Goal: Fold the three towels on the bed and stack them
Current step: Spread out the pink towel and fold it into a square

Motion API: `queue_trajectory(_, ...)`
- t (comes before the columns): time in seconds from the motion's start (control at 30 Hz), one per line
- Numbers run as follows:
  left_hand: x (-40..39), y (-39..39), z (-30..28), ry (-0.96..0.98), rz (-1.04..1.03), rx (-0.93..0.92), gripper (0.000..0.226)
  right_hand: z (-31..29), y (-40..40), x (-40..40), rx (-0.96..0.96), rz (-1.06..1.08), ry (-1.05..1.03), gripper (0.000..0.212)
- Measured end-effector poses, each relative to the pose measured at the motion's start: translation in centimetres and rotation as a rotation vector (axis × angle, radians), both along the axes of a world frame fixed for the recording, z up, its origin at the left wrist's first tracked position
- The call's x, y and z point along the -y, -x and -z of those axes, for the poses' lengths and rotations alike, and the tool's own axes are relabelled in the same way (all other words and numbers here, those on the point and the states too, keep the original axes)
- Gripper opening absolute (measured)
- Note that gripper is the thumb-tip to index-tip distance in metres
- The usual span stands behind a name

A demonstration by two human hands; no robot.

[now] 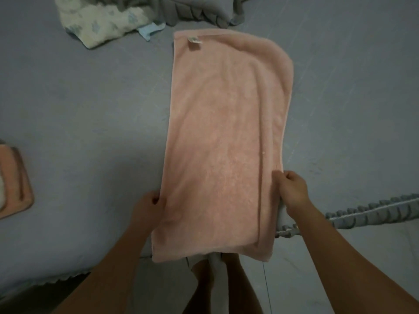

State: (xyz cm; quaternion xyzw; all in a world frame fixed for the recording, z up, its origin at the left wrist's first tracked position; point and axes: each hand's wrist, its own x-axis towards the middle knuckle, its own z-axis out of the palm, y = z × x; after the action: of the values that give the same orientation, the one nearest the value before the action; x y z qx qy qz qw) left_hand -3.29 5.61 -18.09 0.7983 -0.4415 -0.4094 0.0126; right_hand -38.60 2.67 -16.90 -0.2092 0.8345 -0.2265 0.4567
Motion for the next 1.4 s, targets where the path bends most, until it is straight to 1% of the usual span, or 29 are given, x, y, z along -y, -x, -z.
queue_trajectory(0.07, -1.2, -0.3, 0.4, -0.145, 0.049, 0.002, 0.016, 0.6, 0.6, 0.1, -0.007, -0.013, -0.064, 0.018)
queue_trajectory(0.13, -1.0, -0.1, 0.0, -0.199, 0.106, 0.028, 0.015, 0.7, 1.2, 1.4, 0.001, -0.015, -0.08, 0.015)
queue_trajectory(0.2, 1.7, 0.7, -0.4, -0.12, 0.078, 0.092, 0.019, 0.8, 2.2, 4.8, 0.028, -0.001, -0.039, 0.015)
queue_trajectory(0.27, 6.3, 2.2, -0.6, -0.004, 0.013, 0.122, 0.022, 0.7, 3.2, 9.6, 0.06, 0.012, 0.019, 0.021)
queue_trajectory(0.37, 14.2, 5.1, -0.8, 0.128, -0.062, 0.109, 0.026, -0.1, 4.4, 16.8, 0.072, -0.03, 0.114, 0.018)
queue_trajectory(0.47, 21.2, 7.2, -0.5, 0.214, -0.121, 0.091, 0.038, -0.8, 5.5, 22.3, 0.088, -0.05, 0.154, 0.018)
queue_trajectory(0.53, 25.2, 7.7, -0.3, 0.266, -0.198, 0.051, 0.042, -0.9, 6.3, 24.9, 0.098, -0.051, 0.173, 0.014)
queue_trajectory(0.57, 26.8, 7.8, -0.3, 0.296, -0.246, 0.003, 0.041, -0.9, 6.6, 26.1, 0.093, -0.051, 0.18, 0.015)
queue_trajectory(0.63, 29.5, 7.8, -0.3, 0.338, -0.311, -0.081, 0.038, -0.6, 7.0, 28.3, 0.094, -0.03, 0.181, 0.023)
queue_trajectory(0.7, 31.3, 7.7, -0.3, 0.357, -0.283, -0.054, 0.038, -0.2, 7.2, 30.1, 0.111, 0.006, 0.169, 0.031)
queue_trajectory(0.73, 32.1, 7.6, -0.3, 0.367, -0.266, -0.026, 0.037, 0.1, 7.1, 30.8, 0.115, 0.008, 0.17, 0.032)
queue_trajectory(0.83, 34.4, 6.7, -0.6, 0.423, -0.217, 0.025, 0.028, 0.5, 6.6, 32.6, 0.036, -0.08, 0.229, 0.024)
queue_trajectory(0.93, 37.1, 5.4, -1.0, 0.555, -0.192, 0.045, 0.024, -0.5, 7.1, 34.9, -0.097, -0.106, 0.37, 0.013)
queue_trajectory(1.03, 39.4, 4.8, -1.0, 0.637, -0.179, 0.011, 0.028, -1.9, 8.0, 37.4, -0.153, -0.05, 0.537, 0.025)
queue_trajectory(1.1, 40.5, 4.9, -0.7, 0.599, -0.194, -0.007, 0.013, -1.4, 8.2, 38.0, -0.173, -0.041, 0.546, 0.032)
queue_trajectory(1.13, 40.7, 5.1, -0.3, 0.548, -0.232, -0.039, 0.012, -0.9, 7.9, 37.7, -0.163, -0.047, 0.506, 0.039)
queue_trajectory(1.2, 40.9, 5.2, 0.4, 0.422, -0.322, -0.134, 0.029, 0.3, 7.2, 36.1, -0.133, -0.052, 0.389, 0.05)
queue_trajectory(1.23, 40.9, 5.2, 0.7, 0.377, -0.339, -0.157, 0.03, 0.8, 7.1, 35.1, -0.14, -0.047, 0.343, 0.051)
queue_trajectory(1.3, 41.3, 5.2, 0.7, 0.303, -0.313, -0.172, 0.021, 1.1, 7.3, 33.5, -0.16, -0.038, 0.272, 0.044)
queue_trajectory(1.33, 41.7, 5.1, 0.4, 0.284, -0.29, -0.169, 0.023, 1.0, 7.4, 33.1, -0.151, -0.038, 0.233, 0.036)
queue_trajectory(1.4, 42.9, 4.9, -0.1, 0.32, -0.266, -0.192, 0.032, 0.4, 7.5, 33.4, -0.097, -0.053, 0.181, 0.015)
